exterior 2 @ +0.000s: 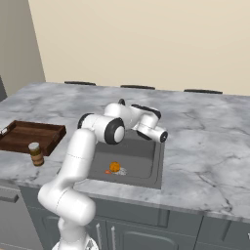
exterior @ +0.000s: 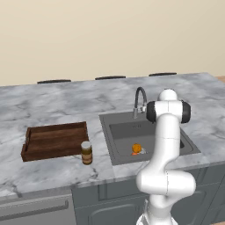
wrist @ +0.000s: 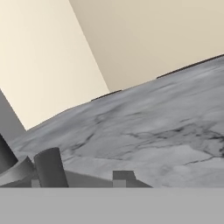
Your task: Pick up all produce items and place them in the sink. Turn on the sink faucet to wash them. Then turn the sink off and put them in the tray.
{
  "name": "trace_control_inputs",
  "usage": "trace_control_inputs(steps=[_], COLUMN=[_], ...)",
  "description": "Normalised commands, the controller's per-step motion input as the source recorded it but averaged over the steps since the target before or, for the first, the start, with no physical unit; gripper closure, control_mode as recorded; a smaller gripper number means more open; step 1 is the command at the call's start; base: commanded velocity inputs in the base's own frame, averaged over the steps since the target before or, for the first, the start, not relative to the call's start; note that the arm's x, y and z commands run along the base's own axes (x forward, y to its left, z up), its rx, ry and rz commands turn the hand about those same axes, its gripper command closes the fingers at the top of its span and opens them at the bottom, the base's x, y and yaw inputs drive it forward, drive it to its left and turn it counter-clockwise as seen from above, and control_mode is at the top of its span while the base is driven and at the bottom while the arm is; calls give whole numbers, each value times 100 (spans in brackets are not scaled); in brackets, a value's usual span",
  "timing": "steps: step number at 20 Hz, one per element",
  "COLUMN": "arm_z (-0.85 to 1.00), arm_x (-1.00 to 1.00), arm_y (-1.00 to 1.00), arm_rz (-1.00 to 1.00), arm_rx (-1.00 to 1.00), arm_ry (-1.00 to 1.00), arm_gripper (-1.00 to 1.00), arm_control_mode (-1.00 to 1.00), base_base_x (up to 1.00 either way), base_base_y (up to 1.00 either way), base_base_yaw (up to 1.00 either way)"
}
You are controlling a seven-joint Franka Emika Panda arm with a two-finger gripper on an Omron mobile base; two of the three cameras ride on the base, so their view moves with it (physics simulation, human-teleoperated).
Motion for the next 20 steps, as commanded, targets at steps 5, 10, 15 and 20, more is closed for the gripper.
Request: trace_control_inputs(steps=[5, 10, 15, 20], arm_z=[-16, -21, -26, -35], arm_x=[1, 3, 10, 10], arm_y=[-39, -47, -60, -74], arm_rz=[-8, -9, -7, -4], arm_rx=[8, 7, 6, 8], arm_ry=[7, 8, 8, 7], arm_gripper=[100, 100, 100, 100], arm_control_mode=[-100, -100, -100, -100], base_base_x=[0, 0, 0, 0], base_base_y=[0, 0, 0, 0], base_base_yaw=[0, 0, 0, 0])
